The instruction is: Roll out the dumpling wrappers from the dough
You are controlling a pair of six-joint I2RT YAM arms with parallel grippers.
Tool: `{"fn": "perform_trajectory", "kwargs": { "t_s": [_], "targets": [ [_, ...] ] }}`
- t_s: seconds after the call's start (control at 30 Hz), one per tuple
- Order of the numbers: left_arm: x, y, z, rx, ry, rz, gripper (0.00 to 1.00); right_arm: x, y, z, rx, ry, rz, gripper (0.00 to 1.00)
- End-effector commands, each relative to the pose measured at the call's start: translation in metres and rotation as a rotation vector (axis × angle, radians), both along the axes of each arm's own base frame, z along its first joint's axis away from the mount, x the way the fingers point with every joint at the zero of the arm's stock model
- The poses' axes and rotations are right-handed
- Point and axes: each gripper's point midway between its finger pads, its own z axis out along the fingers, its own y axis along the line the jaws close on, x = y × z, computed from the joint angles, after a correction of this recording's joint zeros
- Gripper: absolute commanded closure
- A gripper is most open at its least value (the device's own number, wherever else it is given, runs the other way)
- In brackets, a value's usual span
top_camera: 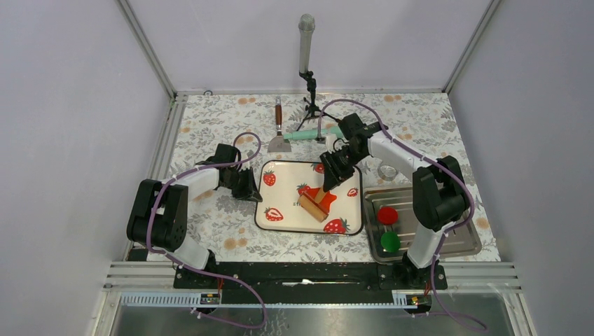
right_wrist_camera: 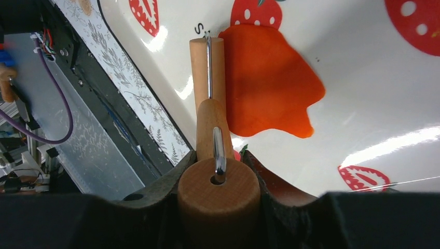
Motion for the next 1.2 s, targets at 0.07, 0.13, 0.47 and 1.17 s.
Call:
{"fn": "perform_trajectory", "kwargs": {
  "t_s": [0.07,0.13,0.47,1.17],
  "targets": [
    [0.008,0.007,0.002,0.039,-0.053,-0.003,1.00,0.002,-0.036,-0.062,-0.269,-0.072,0.012,1.00],
    [0.008,0.007,0.002,0.038,-0.053,-0.002,1.00,0.000,-0.033,-0.064,-0.263,-0.068,0.018,1.00],
    [0.011,0.007,0.004,0.038,-0.063,-0.001,1.00,-0.008,0.041,-0.011,0.016,-0.056,0.121,1.00],
    [0.009,0.005,0.001,0.031,-0.047,-0.005,1.00,0.043,-0.014,0.022,0.029,0.032,-0.282,1.00]
  ]
}}
